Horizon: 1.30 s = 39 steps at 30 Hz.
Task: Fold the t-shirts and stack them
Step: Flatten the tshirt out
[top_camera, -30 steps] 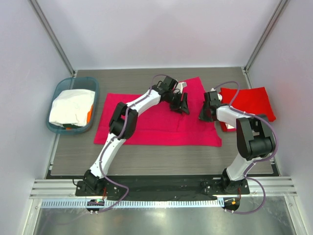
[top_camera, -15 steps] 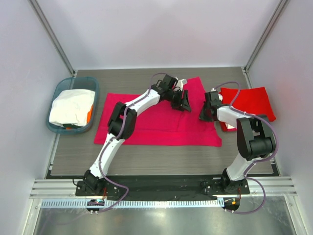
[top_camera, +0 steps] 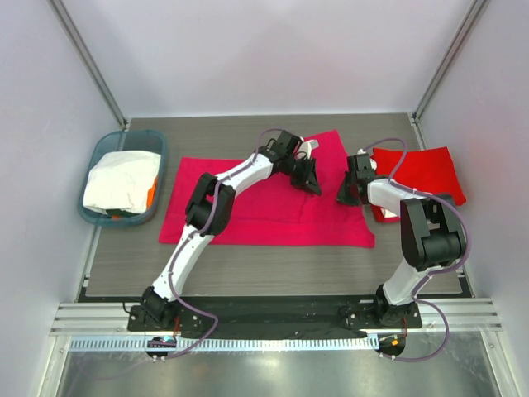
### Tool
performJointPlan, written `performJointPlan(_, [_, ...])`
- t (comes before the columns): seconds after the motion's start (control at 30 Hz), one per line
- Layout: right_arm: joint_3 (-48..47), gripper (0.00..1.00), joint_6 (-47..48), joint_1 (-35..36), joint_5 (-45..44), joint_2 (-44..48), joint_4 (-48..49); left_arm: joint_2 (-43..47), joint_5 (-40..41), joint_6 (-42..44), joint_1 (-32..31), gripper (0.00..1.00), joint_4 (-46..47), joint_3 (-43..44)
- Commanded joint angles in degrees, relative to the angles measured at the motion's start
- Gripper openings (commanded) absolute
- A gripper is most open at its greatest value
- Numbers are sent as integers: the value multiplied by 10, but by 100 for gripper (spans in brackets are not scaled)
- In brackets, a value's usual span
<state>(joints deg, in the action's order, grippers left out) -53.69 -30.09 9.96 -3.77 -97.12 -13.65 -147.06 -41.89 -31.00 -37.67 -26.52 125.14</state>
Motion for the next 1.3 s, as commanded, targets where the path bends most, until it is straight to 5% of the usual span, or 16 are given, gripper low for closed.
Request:
performJointPlan(0.0, [15,1,3,-1,2,-9,-17,19,-27,13,-3,21,-3,18])
performJointPlan(0.2, [17,1,1,0,5,-13,-16,34,-51,15,-2,15,-5,4])
performJointPlan(0.37, [16,1,-1,-2,5,-18,-14,62,-50,24,-2,27,-17,-21])
performJointPlan(0.93, [18,1,-6,-7,12,-19,-10,107,-114,53,-11,23,-63,-63])
performJointPlan(1.1, [16,1,-7,-11,17,-19,-11,114,-189,76,-14,19,-95,-68])
performJointPlan(1.27, [16,1,-6,-15,20,-18,-11,120,-123,114,-19,25,-143,-55])
